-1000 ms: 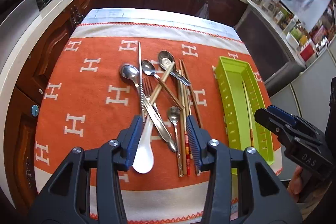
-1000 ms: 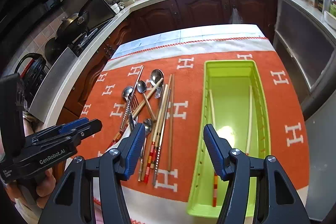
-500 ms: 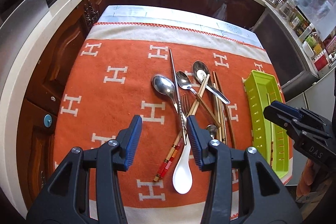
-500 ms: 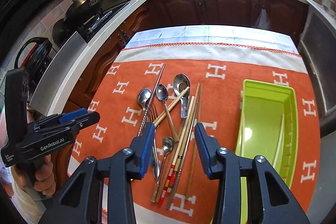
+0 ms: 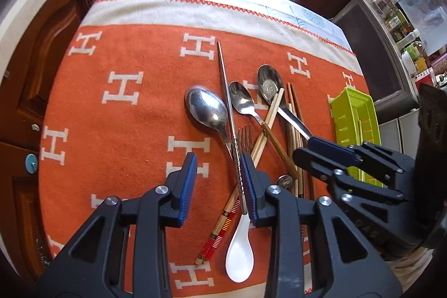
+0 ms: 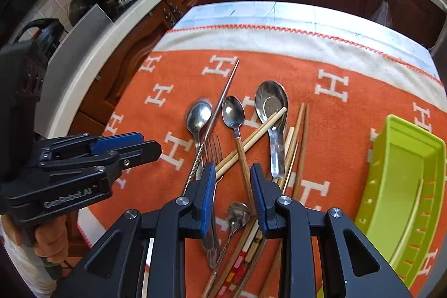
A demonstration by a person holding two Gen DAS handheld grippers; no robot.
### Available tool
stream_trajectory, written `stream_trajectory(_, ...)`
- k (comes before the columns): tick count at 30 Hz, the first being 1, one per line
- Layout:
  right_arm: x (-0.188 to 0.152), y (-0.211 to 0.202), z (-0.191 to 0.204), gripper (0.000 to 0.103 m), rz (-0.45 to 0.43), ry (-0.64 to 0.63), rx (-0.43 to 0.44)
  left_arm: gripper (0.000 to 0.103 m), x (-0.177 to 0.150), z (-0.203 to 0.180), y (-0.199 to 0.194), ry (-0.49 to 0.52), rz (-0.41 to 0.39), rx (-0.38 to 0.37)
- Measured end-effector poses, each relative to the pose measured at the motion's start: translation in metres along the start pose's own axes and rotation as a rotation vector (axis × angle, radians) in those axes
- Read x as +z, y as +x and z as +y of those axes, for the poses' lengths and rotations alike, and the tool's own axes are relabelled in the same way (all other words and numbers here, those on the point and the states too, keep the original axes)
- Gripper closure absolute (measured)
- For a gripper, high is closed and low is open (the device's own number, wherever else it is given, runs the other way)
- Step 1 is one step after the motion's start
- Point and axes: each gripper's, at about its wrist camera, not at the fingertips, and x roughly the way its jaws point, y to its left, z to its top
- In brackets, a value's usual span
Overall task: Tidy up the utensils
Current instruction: 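Grasp the thin metal skewer with the left tool while the right grasps a wooden-handled spoon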
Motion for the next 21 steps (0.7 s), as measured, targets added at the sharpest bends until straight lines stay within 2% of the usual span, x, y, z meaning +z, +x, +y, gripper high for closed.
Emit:
stream_trajectory(4,0.005,0.028,0.001,0.077,0.024,-0.014,-0.016,0.075,0.001,0.007,0.012,-0.018,0.024,-0.023)
stream_trajectory(11,0.010,0.058,0.002,0.083,0.051,-0.043,-0.057,0.075,0.019,0.007,0.012,-0.002,-0.008,-0.021)
stream_trajectory(14,0.011,0.061,0.003,0.090,0.041,-0.058,-0.048,0.075,0.034,0.005,0.014,0.008,-0.023,-0.010)
stream_trajectory(15,0.010,0.060,0.004,0.095,0.036,-0.065,-0.049,0.075,0.040,0.003,0.017,0.011,-0.025,-0.009)
stream_trajectory(18,0.008,0.057,0.007,0.096,0.011,-0.077,-0.080,0.075,0.056,-0.002,0.024,0.020,-0.032,0.005)
stream_trajectory(21,0.006,0.043,-0.001,0.096,-0.035,-0.020,-0.055,0.075,0.068,-0.007,0.033,0.028,-0.032,0.015)
